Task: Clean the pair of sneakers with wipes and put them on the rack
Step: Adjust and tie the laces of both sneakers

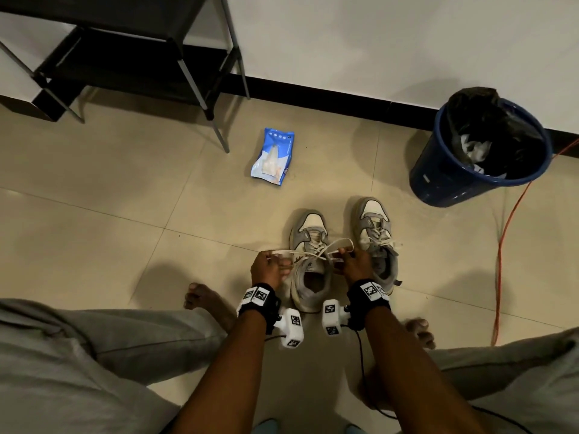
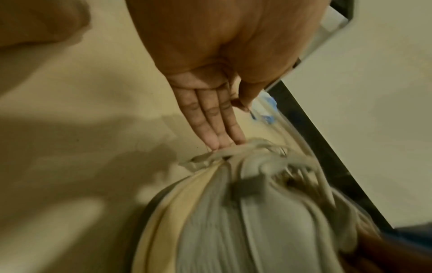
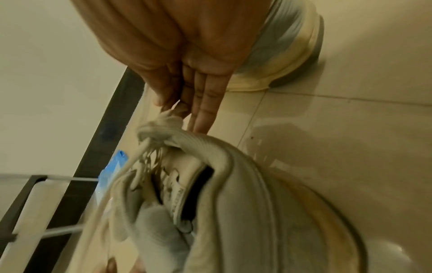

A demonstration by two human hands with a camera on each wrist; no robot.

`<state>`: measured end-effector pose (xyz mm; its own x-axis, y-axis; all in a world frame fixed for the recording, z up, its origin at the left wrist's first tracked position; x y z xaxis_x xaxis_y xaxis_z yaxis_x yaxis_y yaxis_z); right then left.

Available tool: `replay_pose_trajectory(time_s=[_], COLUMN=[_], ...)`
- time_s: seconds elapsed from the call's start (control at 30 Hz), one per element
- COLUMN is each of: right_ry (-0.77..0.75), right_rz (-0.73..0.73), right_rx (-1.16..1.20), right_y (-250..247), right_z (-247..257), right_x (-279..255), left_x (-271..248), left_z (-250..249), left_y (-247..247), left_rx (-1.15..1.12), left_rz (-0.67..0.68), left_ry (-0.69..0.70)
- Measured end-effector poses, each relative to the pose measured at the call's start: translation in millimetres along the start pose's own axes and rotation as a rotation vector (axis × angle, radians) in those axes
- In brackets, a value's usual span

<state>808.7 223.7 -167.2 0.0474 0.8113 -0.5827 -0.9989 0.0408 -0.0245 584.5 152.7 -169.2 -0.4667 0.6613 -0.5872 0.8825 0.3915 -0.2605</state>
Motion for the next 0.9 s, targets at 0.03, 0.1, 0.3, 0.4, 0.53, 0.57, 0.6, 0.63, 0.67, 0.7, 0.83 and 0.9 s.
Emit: replay_pose_trajectory(time_s=[0.03,0.1,0.3,0.4,0.53,0.57,0.6,0.63,0.67,0.7,0.83,0.9], right_ry=[0.001,-0.005,0.001,-0.020,-0.082,-0.088,-0.097,-0.112,-0.122,-0.133,-0.111,-0.164], right_rz=[0.049,0.155,0.201,0.203,0.177,0.155,0.102,0.026,-0.035,-0.053,0.120,0.148], right_rx=[-0.007,-0.067,-0.058,-0.101,-0.171,-0.193,-0.254,-0.343,-0.428,-0.462,-0.345,-0.364], right_y=[8,23,16,18,19,16,10,-1,-12,-19,-3,12], right_z=[0,1,1,0,0,-1,0,0,0,0,5,11], right_x=[-1,-4,-3,-4,-3,-1,3,7,10,12,4,0], left_x=[1,3,-5,-7,-2,0,2,3,3,6,7,7], left_z=[4,11,-1,-5,-4,-2,0,3,1,0,-16,-17], left_y=[-1,-1,7,15,13,8,0,-8,-12,-12,3,12], left_rx=[0.012,0.053,-0.046,-0.044,0.009,0.014,0.000,-0.028,-0.082,-0.112,-0.015,-0.019], left_rz=[-0.026,-0.052,0.020,0.064,0.044,-0.011,-0.069,-0.113,-0.120,-0.076,0.058,0.061], left_ry=[0.005,0.015,0.044,0.051,0.074,0.064,0.040,0.006,-0.026,-0.043,-0.016,-0.008])
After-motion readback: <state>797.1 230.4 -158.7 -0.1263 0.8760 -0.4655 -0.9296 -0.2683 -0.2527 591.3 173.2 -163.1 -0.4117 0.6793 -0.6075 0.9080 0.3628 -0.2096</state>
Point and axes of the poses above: each hand's wrist, its own x-axis towards the middle knuckle, its own y-axis out of the palm, z = x × y, the point moved 6 cm from there along x, towards the middle knuckle, and after that the axes turned 2 degrees about z, right-handed, at the moved point
